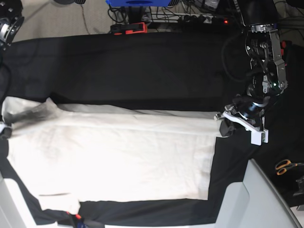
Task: Fold the T-shirt properly
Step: 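Fold the lifted side edge over onto the shirt body with both grippers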
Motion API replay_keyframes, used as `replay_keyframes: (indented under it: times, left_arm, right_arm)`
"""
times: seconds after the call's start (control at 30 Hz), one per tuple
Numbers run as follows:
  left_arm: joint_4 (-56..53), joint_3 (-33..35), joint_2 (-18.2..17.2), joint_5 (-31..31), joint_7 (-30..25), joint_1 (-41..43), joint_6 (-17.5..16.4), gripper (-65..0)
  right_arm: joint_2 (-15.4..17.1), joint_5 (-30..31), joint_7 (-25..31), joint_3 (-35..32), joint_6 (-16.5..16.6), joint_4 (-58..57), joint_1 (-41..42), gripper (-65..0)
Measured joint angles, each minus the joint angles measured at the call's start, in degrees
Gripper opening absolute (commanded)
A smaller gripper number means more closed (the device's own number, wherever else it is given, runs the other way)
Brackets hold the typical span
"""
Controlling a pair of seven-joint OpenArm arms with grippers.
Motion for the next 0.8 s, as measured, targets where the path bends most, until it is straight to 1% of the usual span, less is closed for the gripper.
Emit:
replay_keyframes:
  times: [0.13,0.33,0.37,0.4,0.47,0.5,0.6,0.67,0.73,0.8]
  left_arm:
    - [-1.33,0.00,-0.13,-0.04,-0.11,-1.36,-0.04,-65.0]
    - [-7.43,0.33,-0.52,0.35,-0.02,-5.38,0.11,-65.0]
    - [-8.39,1.36,-0.98,1.38,-0.07,-6.14,0.15,-65.0]
    - [-9.25,2.99,-1.60,3.65,-0.04,-7.06,0.28,-65.0]
    - [-10.21,5.42,-1.40,6.14,-0.07,-8.57,0.55,-65.0]
    - [-10.47,6.16,-0.98,7.15,-0.26,-9.07,-0.09,-65.0]
    - [-11.74,6.80,-0.31,7.93,-0.24,-9.60,-0.07,-65.0]
    - [-12.31,6.56,-0.55,8.63,-0.22,-9.66,-0.02,-65.0]
    - [-12.48,6.27,-1.01,8.66,-0.26,-9.77,0.17,-65.0]
    - [-12.79,6.21,-1.20,8.61,-0.24,-9.99,0.15,-65.0]
  right_arm:
    - [-0.48,0.55,2.97,-1.11,0.04,-3.72,0.48,-64.8]
    - [0.26,-0.04,5.70,-1.49,-0.02,-8.35,1.51,-64.8]
    - [0.39,-0.13,6.43,-2.73,-0.02,-8.96,1.66,-64.8]
    - [0.59,-0.22,7.37,-4.04,-0.22,-9.70,1.79,-64.8]
    - [0.61,0.02,9.49,-6.21,-0.22,-10.73,1.97,-64.8]
    - [0.61,0.46,10.21,-6.97,0.07,-11.45,2.23,-64.8]
    - [0.83,-0.02,10.91,-7.48,-0.20,-14.32,3.45,-64.8]
    - [0.90,0.00,12.46,-7.48,-0.24,-15.21,3.50,-64.8]
    - [0.81,-0.24,12.83,-7.50,-0.24,-15.91,3.89,-64.8]
    - [1.05,-0.26,13.20,-9.60,-0.24,-16.65,4.87,-64.8]
